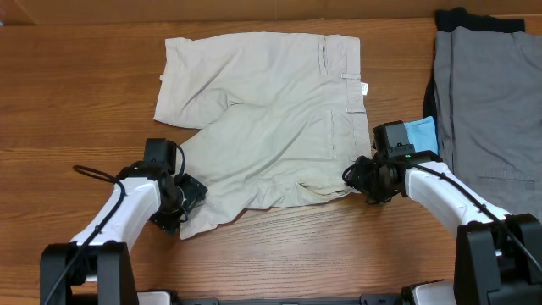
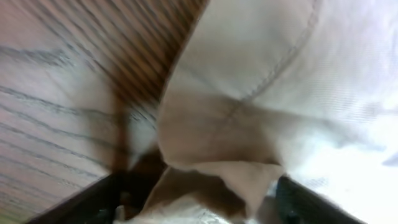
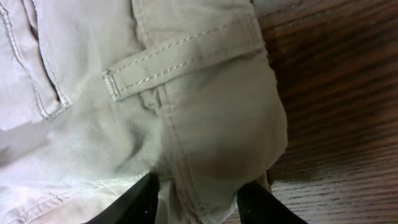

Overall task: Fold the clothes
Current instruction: 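Grasp the bottom hems of both legs with left and right grippers, then lift the hems and fold the legs upward toward the waistband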

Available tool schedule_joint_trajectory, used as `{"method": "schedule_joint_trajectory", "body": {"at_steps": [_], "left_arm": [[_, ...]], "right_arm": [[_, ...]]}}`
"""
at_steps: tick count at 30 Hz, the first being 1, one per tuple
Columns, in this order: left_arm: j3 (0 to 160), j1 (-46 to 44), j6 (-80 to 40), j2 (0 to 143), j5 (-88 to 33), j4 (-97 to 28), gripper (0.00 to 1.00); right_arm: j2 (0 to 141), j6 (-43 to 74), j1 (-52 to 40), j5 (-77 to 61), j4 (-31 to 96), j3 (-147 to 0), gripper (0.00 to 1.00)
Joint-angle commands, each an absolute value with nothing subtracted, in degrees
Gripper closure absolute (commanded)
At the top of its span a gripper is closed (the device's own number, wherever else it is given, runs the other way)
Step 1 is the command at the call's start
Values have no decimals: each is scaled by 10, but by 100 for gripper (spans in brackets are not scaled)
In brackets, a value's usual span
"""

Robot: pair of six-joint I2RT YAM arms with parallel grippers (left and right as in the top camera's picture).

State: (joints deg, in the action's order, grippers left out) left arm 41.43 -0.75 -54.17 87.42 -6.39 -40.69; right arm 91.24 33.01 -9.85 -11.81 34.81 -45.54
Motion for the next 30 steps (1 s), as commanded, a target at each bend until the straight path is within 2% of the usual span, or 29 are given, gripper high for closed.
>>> {"method": "schedule_joint_trajectory", "body": {"at_steps": [1,2,3,5,6,9,18,24,30], "left_arm": [[404,-12,-512,914,-120,-426,53],[402,-12,-512,919,-118,-432,81],[401,-12,-512,922,-116,-434,96],[401,-12,-504,926,-112,-432,96],[401,-11,-497,926,-110,-430,96],[445,22,-420,924,-113,-444,96],[743,111,-207,924,-100,-672,96],[894,113,-196,924,-17,-780,96],[934,113,-192,896,4,-811,96]], "right_arm": [[917,330,-99,-103,352,-453,55],[917,330,-99,-103,352,-453,55],[917,331,-99,-103,352,-453,55],[917,331,-99,-103,352,-453,61],[917,331,-99,-103,352,-453,67],[916,331,-96,-109,366,-459,96],[842,310,-62,-127,501,-513,96],[727,297,-20,-130,656,-555,96],[653,261,7,-157,790,-637,96]]}}
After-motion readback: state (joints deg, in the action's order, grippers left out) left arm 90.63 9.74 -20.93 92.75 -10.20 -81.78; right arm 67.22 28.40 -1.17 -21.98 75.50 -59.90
